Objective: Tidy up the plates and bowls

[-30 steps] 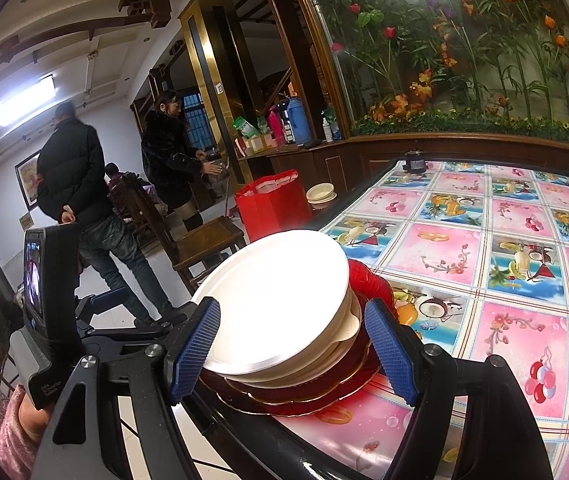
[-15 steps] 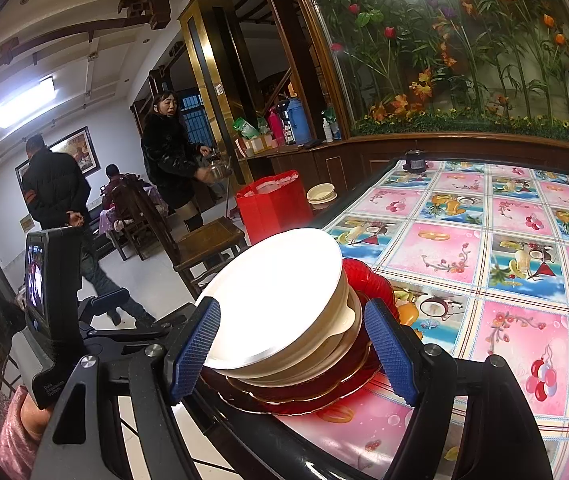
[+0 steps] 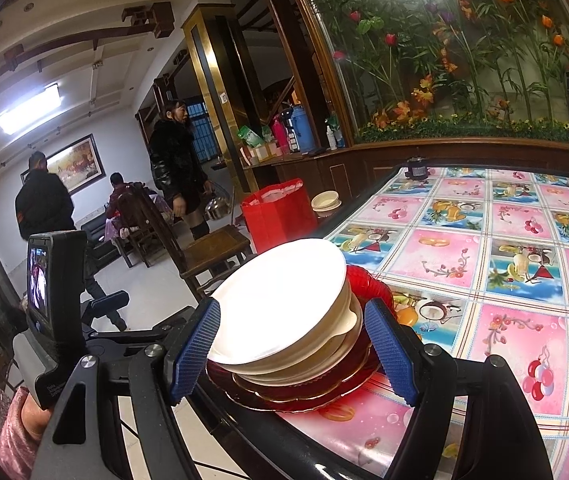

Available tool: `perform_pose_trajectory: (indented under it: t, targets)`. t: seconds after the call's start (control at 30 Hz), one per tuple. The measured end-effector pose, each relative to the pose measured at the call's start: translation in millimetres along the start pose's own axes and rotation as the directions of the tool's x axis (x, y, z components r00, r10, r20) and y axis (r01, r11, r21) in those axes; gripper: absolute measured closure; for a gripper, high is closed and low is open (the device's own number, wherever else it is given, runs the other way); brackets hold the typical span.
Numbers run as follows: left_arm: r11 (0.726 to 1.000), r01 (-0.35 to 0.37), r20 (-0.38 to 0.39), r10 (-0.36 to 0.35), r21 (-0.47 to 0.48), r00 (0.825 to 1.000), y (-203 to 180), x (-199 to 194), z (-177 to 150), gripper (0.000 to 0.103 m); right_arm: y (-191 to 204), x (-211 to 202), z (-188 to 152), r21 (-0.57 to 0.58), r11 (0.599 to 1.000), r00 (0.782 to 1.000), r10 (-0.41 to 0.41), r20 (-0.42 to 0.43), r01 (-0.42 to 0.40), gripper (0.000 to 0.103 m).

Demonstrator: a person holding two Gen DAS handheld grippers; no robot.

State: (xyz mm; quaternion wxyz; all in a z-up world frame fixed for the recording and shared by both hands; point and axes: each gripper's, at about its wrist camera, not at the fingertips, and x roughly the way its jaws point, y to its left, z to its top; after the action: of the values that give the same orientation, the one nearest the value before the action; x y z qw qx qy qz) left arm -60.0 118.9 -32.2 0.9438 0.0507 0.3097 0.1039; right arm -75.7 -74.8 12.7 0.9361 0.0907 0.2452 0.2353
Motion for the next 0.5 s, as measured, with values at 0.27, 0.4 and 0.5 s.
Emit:
perform_pose_trajectory:
  t: [0.27,0.4,0.5]
  targets:
    - [0.999,-0.030,0.003,0.030,0.015,1.000,-2.4,-6.5,0.2,0.000,-3.2,-11.9,-0.4,0.016,1.000,1.000,0.013,0.024,-0.014,0.026]
    - [0.999,-0.043,0.002,0.043,0.022,0.999,-2.8,-7.4,-0.1,0.000,-3.2,-14.2,-1.0,0.019,1.000,0.999,0.021,0.028,-0.021,0.026]
    - [0.998,-0.049,0.002,0.049,0.025,0.999,-3.8,-8.1,-0.8,0.000,-3.1,-15.7,-1.3,0.020,1.000,0.999,0.023,0.031,-0.023,0.025]
